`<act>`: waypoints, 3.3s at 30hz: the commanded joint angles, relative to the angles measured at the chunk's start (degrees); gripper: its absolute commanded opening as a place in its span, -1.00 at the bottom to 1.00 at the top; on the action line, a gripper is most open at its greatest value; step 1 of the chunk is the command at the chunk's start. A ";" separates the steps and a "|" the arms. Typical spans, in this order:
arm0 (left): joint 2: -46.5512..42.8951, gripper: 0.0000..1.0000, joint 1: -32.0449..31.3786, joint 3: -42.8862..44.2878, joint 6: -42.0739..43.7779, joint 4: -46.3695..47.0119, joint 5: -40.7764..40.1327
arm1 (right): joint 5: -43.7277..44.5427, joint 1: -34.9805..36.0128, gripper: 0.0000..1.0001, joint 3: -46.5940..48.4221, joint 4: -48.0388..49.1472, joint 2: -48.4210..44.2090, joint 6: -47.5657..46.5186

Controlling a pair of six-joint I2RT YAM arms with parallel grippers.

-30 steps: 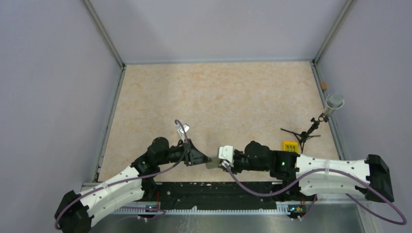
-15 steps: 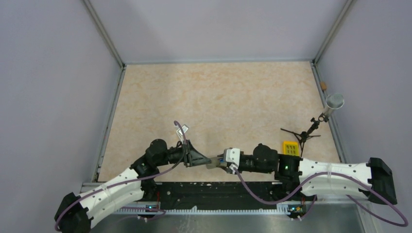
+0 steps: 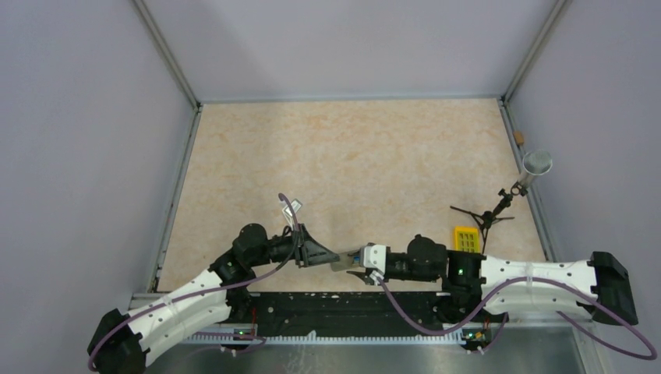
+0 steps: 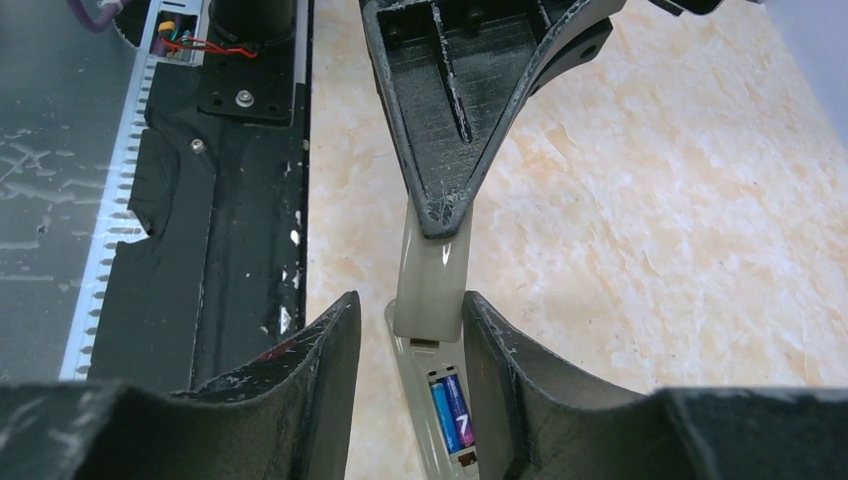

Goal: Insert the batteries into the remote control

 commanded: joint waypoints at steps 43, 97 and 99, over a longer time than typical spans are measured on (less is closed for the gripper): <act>0.95 -0.83 0.01 -1.53 -2.03 6.84 1.36 | 4.46 1.49 -0.88 -3.56 8.15 -4.78 -2.48; 25.02 0.29 -13.77 7.91 8.99 -7.83 -18.29 | 22.89 -6.41 -1.00 16.31 -30.37 8.38 11.93; 26.33 0.29 -13.65 8.43 9.71 -7.88 -19.58 | 22.44 -6.54 -1.00 16.17 -30.43 8.59 11.98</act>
